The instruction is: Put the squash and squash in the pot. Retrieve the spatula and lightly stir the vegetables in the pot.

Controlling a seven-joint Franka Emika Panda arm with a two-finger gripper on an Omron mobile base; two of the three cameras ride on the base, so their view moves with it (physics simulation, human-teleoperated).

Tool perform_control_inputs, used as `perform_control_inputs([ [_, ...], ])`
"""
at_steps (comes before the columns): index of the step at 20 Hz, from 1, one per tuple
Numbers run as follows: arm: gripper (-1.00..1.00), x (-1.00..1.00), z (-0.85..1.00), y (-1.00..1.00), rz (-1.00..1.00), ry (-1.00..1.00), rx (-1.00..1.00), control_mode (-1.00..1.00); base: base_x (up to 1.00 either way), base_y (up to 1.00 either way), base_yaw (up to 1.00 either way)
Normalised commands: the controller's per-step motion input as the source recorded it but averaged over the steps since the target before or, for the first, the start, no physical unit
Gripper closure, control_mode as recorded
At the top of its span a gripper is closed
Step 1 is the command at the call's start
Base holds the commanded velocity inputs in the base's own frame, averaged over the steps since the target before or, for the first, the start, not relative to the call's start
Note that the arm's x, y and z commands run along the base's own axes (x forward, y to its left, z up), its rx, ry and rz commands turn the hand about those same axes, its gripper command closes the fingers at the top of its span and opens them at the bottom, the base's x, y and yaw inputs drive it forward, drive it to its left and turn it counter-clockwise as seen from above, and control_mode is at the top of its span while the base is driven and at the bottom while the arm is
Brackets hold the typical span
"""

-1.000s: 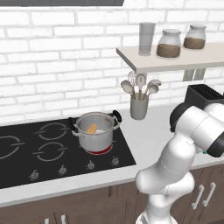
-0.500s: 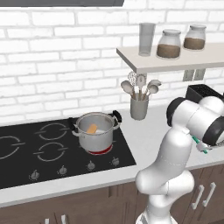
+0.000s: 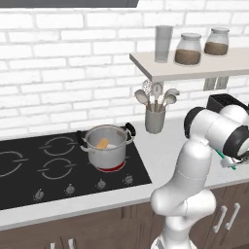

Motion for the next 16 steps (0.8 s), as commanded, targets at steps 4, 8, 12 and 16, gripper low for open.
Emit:
perform_control_inputs([
  [4, 1.00, 0.00, 0.15, 0.01, 0.00, -0.02, 0.00, -1.00, 0.00, 0.00, 0.00],
  [8, 1.00, -0.14, 0.96, 0.03, 0.00, 0.02, 0.00, -1.00, 0.00, 0.00, 0.00],
  [12, 1.00, -0.10, 1.00, 0.27, 0.01, 0.16, 0.00, -1.00, 0.00, 0.00, 0.00],
  [16, 1.00, -0.02, 1.00, 0.62, 0.15, 0.23, -0.02, -1.00, 0.00, 0.00, 0.00],
])
